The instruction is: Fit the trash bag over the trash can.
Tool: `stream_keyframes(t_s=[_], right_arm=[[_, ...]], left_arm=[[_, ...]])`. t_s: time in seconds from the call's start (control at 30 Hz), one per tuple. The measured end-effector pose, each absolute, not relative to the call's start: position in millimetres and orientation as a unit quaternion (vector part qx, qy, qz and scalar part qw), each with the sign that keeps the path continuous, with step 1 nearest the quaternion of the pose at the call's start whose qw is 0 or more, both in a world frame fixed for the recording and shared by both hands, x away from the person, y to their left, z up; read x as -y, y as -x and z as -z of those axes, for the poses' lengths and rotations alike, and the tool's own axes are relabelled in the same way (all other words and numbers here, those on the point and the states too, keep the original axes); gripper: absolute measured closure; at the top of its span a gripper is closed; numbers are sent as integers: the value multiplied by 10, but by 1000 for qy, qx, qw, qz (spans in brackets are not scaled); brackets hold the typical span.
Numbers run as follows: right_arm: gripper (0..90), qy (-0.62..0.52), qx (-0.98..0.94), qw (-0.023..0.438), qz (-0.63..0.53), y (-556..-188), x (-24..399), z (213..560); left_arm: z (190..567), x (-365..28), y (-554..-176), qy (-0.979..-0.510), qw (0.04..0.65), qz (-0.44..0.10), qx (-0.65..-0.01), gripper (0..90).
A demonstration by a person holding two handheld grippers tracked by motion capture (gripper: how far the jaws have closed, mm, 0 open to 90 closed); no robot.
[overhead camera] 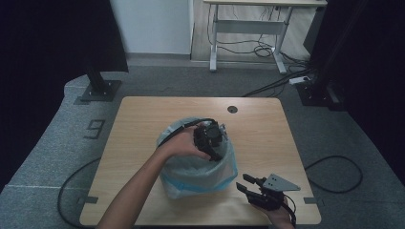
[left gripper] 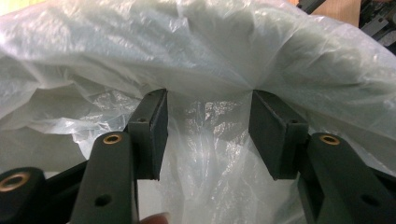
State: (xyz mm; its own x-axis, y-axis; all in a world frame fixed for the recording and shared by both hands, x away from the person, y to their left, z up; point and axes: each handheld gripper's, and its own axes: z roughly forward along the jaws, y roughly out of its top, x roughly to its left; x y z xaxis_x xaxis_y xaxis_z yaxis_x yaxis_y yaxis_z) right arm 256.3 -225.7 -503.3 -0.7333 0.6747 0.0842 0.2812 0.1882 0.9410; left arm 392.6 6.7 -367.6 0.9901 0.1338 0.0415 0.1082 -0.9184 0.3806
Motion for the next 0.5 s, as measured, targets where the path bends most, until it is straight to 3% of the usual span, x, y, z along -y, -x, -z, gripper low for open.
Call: stream_keyframes(t_s=[0.5], right_arm=[[534,-321,-749,179,-551,-2570,2261,5038]], left_arm=[[3383,-458,-3812,-964,248,-48,-80,457]])
